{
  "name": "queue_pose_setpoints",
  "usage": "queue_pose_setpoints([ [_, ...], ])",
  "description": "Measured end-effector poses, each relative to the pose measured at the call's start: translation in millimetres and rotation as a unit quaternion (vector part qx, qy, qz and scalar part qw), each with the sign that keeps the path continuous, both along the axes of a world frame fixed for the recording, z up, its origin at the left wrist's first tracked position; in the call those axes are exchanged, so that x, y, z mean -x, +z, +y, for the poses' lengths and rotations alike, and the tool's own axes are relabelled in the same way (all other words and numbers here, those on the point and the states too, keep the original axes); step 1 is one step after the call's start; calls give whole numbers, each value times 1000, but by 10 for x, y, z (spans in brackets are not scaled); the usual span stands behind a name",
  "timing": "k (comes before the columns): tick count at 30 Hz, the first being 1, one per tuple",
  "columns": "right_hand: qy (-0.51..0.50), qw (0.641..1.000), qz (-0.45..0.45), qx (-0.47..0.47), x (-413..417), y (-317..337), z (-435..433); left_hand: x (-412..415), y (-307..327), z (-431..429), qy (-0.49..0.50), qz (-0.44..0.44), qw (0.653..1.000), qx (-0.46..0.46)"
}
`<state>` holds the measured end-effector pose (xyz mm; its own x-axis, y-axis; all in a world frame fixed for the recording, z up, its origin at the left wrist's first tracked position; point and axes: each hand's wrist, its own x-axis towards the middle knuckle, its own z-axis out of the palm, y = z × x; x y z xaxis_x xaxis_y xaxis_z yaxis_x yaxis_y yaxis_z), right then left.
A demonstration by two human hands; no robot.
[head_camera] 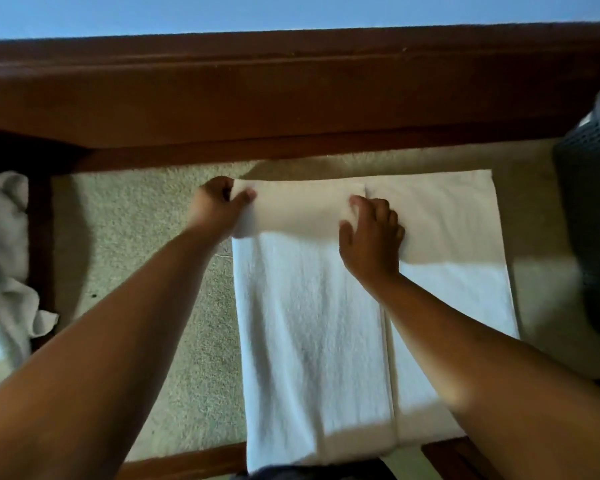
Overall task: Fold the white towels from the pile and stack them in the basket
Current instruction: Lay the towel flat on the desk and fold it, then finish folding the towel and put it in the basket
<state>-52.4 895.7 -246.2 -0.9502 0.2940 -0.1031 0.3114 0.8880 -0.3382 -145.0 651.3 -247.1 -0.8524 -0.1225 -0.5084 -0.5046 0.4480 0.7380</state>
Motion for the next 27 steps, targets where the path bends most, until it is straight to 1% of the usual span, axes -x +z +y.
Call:
queue_pose_setpoints([
  [1,-16,998,29,46,52,10,-13,15,11,-36,22,-2,1000,-17],
  [3,-53,990,30,129,187,22,0,43,-9,-53,67,1,997,-40],
  [4,-67,987,28,146,256,33,10,64,-20,-40,80,8,996,-38],
  [5,-74,985,28,151,303,23,-2,82,-24,-31,75,18,997,-10],
  [7,-77,986,30,145,133,95,57,-38,27,83,-7,63,993,101],
  [8,-65,988,21,138,97,52,38,-64,31,81,-44,74,982,168],
  [10,-27,994,-25,101,-97,27,23,-253,77,116,-130,91,948,277],
  [11,-9,995,-55,79,-279,35,56,-449,108,161,-191,110,926,307],
  [12,8,994,-88,59,-483,43,115,-678,114,207,-256,133,903,319],
  [14,34,988,-149,29,-989,14,260,-1223,40,257,-378,178,859,298],
  [15,39,984,-171,16,-1288,-12,342,-1538,-26,265,-420,193,838,291],
  [16,39,981,-187,2,-1589,-25,435,-1854,-93,271,-443,200,822,297],
  [17,38,979,-202,-10,-1872,-27,543,-2148,-139,292,-444,197,819,307],
  [21,18,969,-244,-11,-2767,47,1052,-2974,-139,498,-389,148,849,326],
  [25,-10,965,-261,-11,-3134,147,1537,-3448,-70,680,-372,101,861,332],
  [27,-64,964,-257,12,-3161,188,1725,-3598,-22,756,-360,74,870,330],
])
